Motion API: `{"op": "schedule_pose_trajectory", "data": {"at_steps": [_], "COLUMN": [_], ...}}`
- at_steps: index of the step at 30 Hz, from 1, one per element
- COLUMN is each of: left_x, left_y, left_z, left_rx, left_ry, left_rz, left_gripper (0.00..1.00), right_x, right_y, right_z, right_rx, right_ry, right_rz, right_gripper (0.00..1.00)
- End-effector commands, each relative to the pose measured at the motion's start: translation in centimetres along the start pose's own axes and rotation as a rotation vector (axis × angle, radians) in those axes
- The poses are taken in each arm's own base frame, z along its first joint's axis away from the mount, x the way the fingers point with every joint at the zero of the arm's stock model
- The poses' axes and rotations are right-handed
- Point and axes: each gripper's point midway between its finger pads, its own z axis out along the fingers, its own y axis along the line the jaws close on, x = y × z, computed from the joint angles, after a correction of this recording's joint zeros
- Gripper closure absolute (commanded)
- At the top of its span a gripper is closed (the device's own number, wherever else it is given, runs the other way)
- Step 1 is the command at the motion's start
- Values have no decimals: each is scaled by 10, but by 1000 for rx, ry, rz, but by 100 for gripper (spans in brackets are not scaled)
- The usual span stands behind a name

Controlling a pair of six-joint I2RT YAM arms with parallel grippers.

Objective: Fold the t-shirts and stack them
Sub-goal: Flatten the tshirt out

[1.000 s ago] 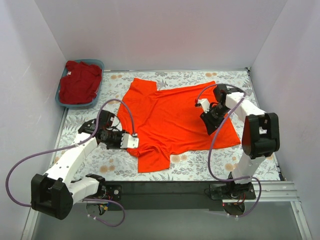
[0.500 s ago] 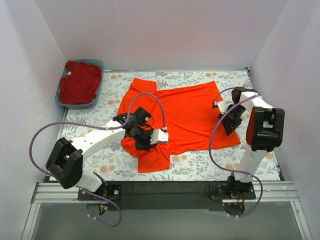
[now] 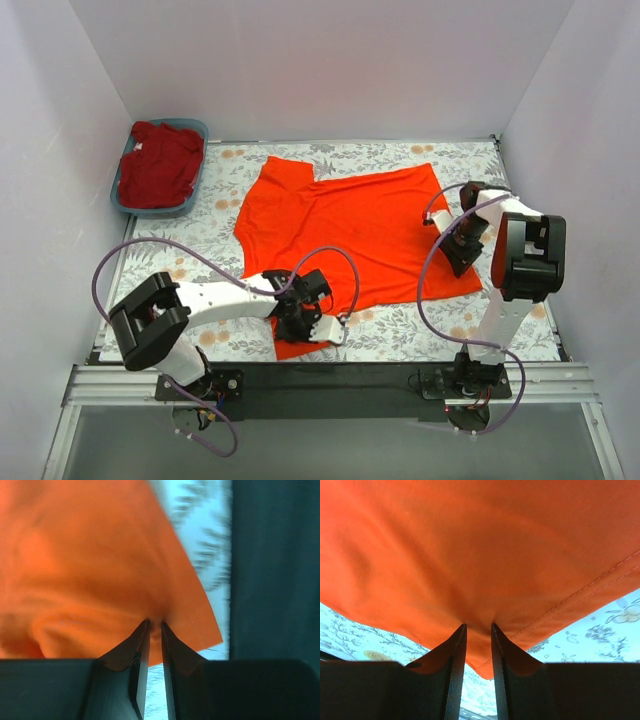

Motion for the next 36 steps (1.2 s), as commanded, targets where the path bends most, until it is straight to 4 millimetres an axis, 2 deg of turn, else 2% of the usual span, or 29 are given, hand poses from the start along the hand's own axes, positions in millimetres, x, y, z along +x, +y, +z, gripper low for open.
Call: {"op": "schedule_pose_trajectory", "data": {"at_steps": [1, 3, 4, 6, 7, 8, 10, 11, 12, 13, 14, 15, 16, 17, 18, 19, 20, 22, 24, 25, 26, 27, 28, 29, 30, 32, 34, 35, 36], "left_x": [6, 1, -6, -14, -19, -30, -43, -50, -61, -58, -58, -50, -45, -28, -14, -7, 10, 33, 59, 63, 69, 74, 82, 87, 92, 108, 117, 126, 129], "left_y": [-52, -67, -78, -90, -93, -97, -95, -86, -70, -42, -22, 1, 24, 54, 73, 89, 106, 134, 185, 185, 207, 215, 224, 234, 239, 246, 256, 263, 272], "left_z": [-7, -16, -22, -37, -45, -60, -77, -88, -103, -113, -118, -114, -118, -122, -112, -114, -114, -103, -116, -106, -121, -121, -110, -113, -108, -89, -82, -72, -74], "left_rx": [156, 199, 254, 310, 314, 315, 283, 260, 217, 166, 135, 104, 64, 6, -10, -32, -63, -122, -234, -212, -263, -271, -256, -272, -273, -261, -270, -269, -286], "left_ry": [-1, -28, -73, -107, -138, -201, -259, -311, -363, -404, -428, -408, -413, -427, -391, -396, -395, -363, -406, -389, -418, -410, -387, -388, -374, -333, -319, -317, -323], "left_rz": [60, 106, 117, 134, 143, 155, 136, 95, 60, -57, -119, -201, -261, -360, -447, -482, -543, -646, -751, -784, -825, -845, -879, -894, -915, -955, -982, -1008, -1020], "left_gripper": [86, 86, 86, 85, 85, 85, 87, 89, 89, 89, 89, 89, 89, 89, 89, 88, 88, 87, 87, 86, 86, 86, 85, 85, 85, 85, 85, 85, 85], "right_x": [26, 43, 47, 68, 77, 82, 77, 66, 59, 43, 35, 31, 23, 21, 20, 17, 14, 8, -15, -15, -29, -34, -39, -43, -49, -50, -56, -59, -64], "right_y": [11, 25, 27, 43, 44, 49, 51, 51, 49, 42, 38, 37, 33, 32, 32, 29, 27, 20, 0, 2, -8, -10, -13, -16, -22, -28, -37, -40, -46], "right_z": [7, 8, 2, 7, 5, -1, -12, -20, -27, -38, -43, -44, -44, -42, -40, -35, -33, -25, -27, -22, -30, -30, -23, -22, -22, -12, -7, -7, -9], "right_rx": [-8, -20, 4, -19, 1, 2, 13, 21, 27, 47, 52, 45, 31, 19, 8, -7, -8, -17, 21, 0, 24, 17, -8, -8, 0, -12, 4, 9, 26], "right_ry": [64, 86, 79, 115, 142, 137, 98, 39, 5, -47, -65, -73, -82, -78, -73, -70, -71, -66, -121, -116, -153, -160, -160, -163, -170, -145, -148, -153, -161], "right_rz": [-44, -57, -79, -107, -120, -148, -163, -157, -142, -136, -126, -100, -91, -80, -64, -62, -64, -42, -20, -4, 4, 17, 30, 45, 46, 58, 61, 72, 77], "right_gripper": [68, 68, 68, 68, 68, 67, 67, 66, 66, 65, 65, 65, 65, 66, 66, 66, 66, 66, 67, 67, 67, 67, 67, 67, 67, 67, 67, 67, 67]}}
